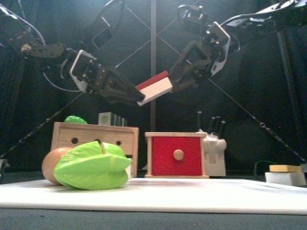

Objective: Separate salmon and rice

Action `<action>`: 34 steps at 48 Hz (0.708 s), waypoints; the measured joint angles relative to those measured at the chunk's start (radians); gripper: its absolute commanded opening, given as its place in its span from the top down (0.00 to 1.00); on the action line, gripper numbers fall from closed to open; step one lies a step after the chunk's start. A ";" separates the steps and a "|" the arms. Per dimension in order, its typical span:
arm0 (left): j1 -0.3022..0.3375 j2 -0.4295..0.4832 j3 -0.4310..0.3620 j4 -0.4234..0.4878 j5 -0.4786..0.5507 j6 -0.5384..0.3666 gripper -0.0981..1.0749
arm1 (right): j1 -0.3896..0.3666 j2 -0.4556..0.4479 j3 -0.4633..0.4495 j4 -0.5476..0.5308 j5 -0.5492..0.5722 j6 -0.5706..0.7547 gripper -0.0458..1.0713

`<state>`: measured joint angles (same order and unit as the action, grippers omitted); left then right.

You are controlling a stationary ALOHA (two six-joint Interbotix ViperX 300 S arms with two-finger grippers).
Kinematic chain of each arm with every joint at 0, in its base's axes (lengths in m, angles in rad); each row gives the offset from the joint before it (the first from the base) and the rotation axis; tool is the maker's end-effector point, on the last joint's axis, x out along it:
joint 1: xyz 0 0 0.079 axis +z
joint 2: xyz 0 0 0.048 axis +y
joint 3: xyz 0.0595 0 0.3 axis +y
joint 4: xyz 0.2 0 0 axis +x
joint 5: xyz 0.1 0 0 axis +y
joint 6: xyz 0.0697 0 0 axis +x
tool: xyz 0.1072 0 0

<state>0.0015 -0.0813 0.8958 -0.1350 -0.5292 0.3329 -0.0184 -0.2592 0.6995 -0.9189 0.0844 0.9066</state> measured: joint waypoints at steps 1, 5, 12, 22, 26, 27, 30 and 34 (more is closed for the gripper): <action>0.002 0.002 -0.002 0.000 0.000 0.000 0.42 | 0.002 0.000 0.000 0.000 -0.002 0.000 0.09; 0.003 0.002 -0.002 -0.002 -0.003 0.000 0.42 | 0.014 0.000 0.000 0.000 -0.002 0.000 0.09; 0.003 0.002 -0.002 0.000 -0.003 0.000 0.42 | 0.026 0.000 0.003 0.000 -0.003 0.000 0.09; 0.011 -0.014 0.008 -0.003 -0.009 0.000 0.42 | 0.040 -0.002 0.026 0.000 -0.003 0.000 0.09; 0.014 -0.021 0.017 -0.005 -0.009 0.000 0.42 | 0.044 -0.012 0.034 0.000 -0.003 0.000 0.09; 0.014 -0.025 0.018 -0.005 -0.009 0.000 0.42 | 0.044 -0.017 0.037 0.000 -0.003 0.000 0.09; 0.012 -0.029 0.020 -0.005 -0.009 0.000 0.42 | 0.044 -0.028 0.038 0.002 -0.002 0.003 0.09; 0.012 -0.029 0.020 -0.005 -0.015 -0.002 0.42 | 0.044 -0.037 0.038 0.003 0.000 0.003 0.09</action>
<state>0.0138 -0.1104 0.9158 -0.1396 -0.5446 0.3313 0.0261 -0.2961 0.7378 -0.9158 0.0844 0.9097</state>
